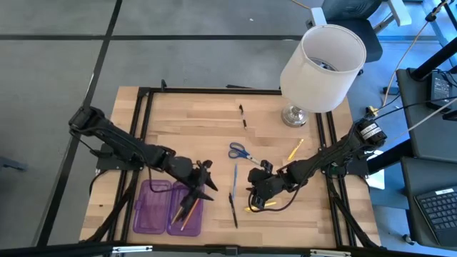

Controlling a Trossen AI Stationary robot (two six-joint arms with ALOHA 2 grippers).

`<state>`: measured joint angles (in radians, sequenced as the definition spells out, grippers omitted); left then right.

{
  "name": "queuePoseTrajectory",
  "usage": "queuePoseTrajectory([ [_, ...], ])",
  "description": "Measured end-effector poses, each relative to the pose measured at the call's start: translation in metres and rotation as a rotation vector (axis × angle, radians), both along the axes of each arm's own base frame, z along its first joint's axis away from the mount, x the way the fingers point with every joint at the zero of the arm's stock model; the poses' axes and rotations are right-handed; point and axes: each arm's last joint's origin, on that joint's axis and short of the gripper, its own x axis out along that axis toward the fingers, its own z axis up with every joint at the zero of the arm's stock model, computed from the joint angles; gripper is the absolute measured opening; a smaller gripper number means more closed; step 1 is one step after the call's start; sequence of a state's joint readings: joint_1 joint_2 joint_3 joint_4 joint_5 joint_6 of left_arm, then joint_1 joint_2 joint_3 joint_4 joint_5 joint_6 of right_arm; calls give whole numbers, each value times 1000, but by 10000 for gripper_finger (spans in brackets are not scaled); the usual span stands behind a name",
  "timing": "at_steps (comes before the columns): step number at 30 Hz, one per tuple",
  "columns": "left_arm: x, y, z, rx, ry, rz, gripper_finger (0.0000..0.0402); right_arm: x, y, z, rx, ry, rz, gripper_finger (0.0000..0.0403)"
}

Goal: Pick & place school supplies into a supply box
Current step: Put the black pen into the violet box

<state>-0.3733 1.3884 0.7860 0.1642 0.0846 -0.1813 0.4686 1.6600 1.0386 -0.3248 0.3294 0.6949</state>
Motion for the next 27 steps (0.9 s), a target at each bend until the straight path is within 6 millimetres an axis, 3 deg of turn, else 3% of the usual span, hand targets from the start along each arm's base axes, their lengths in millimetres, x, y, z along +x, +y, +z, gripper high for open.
queuePoseTrajectory([
  [6,14,0,-21,200,104,-73,167,0,0,0,-3,0,-2,162],
  [17,66,-16,-51,547,144,-308,151,0,-1,0,-33,-12,-25,162],
  [27,104,-23,-77,609,157,-371,124,0,-1,0,-29,-5,-23,162],
])
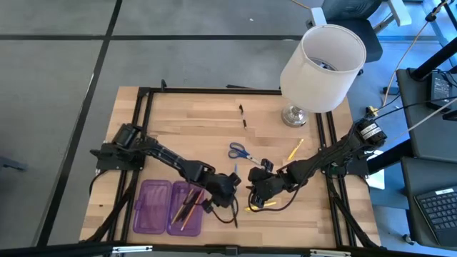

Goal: Pick & place school supplies into a supply box
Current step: Put the black pen into the violet box

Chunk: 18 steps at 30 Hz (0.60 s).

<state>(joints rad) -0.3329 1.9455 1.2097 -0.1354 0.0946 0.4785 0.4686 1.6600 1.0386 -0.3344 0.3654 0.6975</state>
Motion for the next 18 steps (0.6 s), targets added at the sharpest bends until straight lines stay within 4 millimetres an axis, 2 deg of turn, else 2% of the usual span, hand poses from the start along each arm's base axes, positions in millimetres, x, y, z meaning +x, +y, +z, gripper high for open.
queuePoseTrajectory([
  [7,8,3,-22,-3,51,-22,108,0,0,0,0,2,1,162],
  [18,7,6,-29,28,80,-41,97,0,0,0,0,1,2,162],
])
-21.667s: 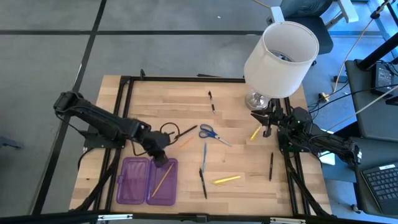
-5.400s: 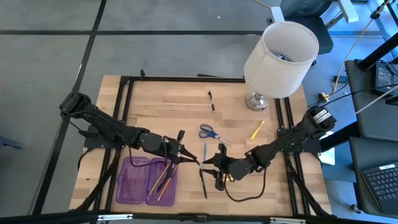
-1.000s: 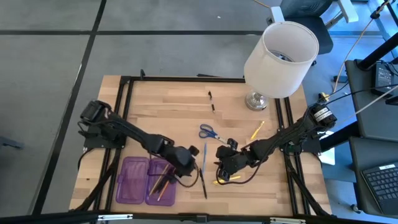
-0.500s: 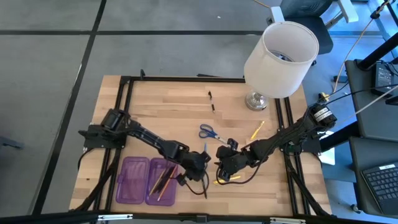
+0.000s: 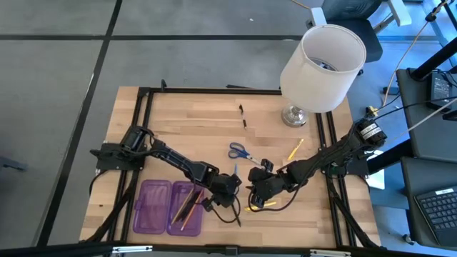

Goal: Pick & place school supplies into a supply box
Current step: Put the black pen into the violet box

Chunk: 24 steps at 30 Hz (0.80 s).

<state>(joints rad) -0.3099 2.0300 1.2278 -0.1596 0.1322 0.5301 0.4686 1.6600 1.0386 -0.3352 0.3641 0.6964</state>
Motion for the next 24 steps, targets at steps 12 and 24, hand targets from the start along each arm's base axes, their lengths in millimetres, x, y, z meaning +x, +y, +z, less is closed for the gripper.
queuePoseTrajectory([
  [12,-6,1,-2,1,86,43,92,0,0,0,0,0,0,162],
  [24,-10,0,-4,-3,135,61,38,0,0,0,-1,-1,0,162],
])
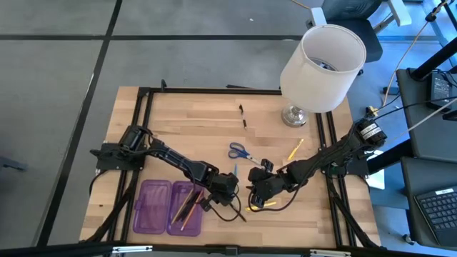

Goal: Pick & place school supplies into a supply box
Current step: Put the black pen into the violet box

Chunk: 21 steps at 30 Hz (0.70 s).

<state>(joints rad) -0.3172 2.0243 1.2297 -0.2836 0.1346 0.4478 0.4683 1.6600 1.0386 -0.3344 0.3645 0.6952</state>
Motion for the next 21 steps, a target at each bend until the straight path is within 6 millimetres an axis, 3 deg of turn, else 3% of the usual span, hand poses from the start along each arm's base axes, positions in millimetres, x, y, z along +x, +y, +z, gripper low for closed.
queuePoseTrajectory([
  [6,-1,0,1,-13,6,32,43,0,0,0,0,0,0,162],
  [11,-8,1,14,-52,47,101,37,0,0,0,0,0,0,162],
  [21,-26,5,67,-125,35,209,37,0,0,0,0,0,0,162],
])
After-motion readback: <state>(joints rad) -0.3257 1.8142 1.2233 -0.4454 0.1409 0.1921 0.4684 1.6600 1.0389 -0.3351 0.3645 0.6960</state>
